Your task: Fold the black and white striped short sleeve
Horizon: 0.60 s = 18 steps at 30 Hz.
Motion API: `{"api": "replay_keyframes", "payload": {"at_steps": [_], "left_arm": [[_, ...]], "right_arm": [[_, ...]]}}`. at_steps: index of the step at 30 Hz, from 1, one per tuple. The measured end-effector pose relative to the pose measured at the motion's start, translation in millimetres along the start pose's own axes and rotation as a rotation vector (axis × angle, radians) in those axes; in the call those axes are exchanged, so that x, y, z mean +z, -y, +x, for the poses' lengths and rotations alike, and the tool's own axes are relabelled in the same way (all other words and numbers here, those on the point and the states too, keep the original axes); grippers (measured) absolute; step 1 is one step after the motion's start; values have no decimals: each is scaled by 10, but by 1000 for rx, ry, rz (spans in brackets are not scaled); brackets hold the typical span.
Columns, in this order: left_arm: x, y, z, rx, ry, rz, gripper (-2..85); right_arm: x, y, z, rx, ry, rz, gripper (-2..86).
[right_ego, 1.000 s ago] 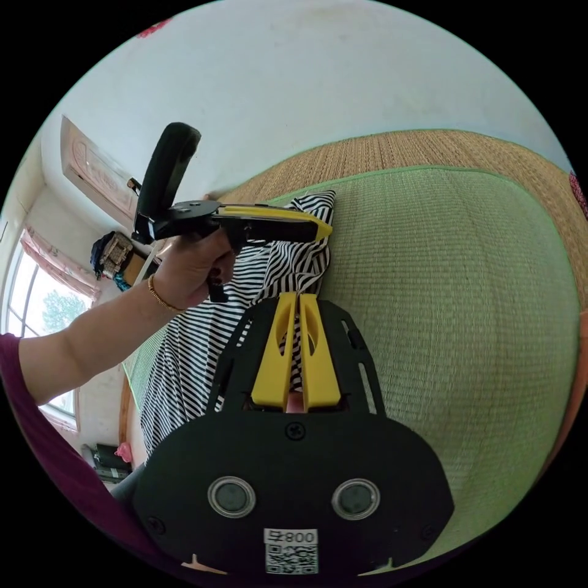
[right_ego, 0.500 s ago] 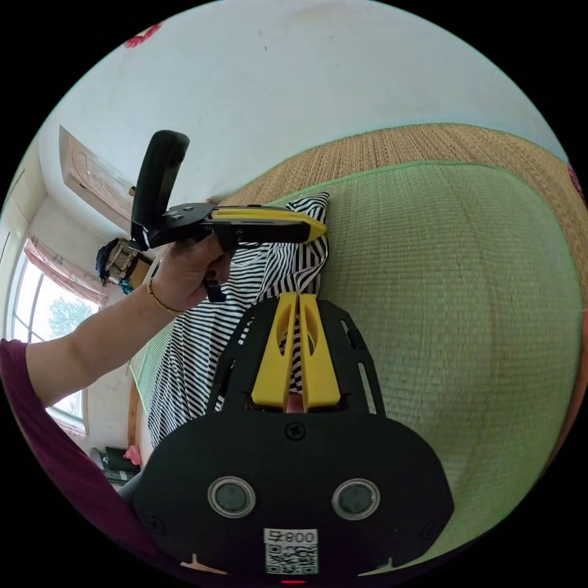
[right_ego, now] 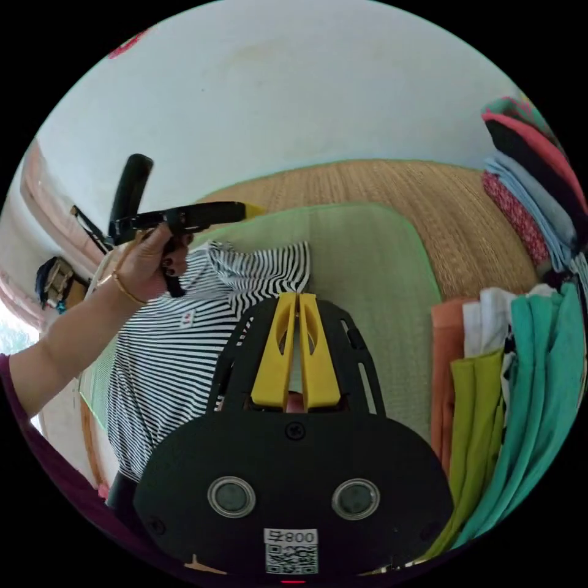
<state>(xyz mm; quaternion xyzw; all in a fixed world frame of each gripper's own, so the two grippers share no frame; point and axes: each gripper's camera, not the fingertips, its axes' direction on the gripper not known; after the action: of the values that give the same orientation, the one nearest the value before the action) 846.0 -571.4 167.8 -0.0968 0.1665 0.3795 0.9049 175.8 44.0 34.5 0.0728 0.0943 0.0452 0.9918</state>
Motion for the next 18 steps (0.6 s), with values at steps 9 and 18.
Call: {"api": "replay_keyframes", "payload": {"at_steps": [9, 18], "left_arm": [[95, -773, -191, 7, -45, -92, 46], [593, -1468, 74, 106, -43, -262, 26]], "right_arm": [[-5, 50, 217, 68, 116, 80, 0], [846, 1218, -330, -155, 31, -128, 0]]}}
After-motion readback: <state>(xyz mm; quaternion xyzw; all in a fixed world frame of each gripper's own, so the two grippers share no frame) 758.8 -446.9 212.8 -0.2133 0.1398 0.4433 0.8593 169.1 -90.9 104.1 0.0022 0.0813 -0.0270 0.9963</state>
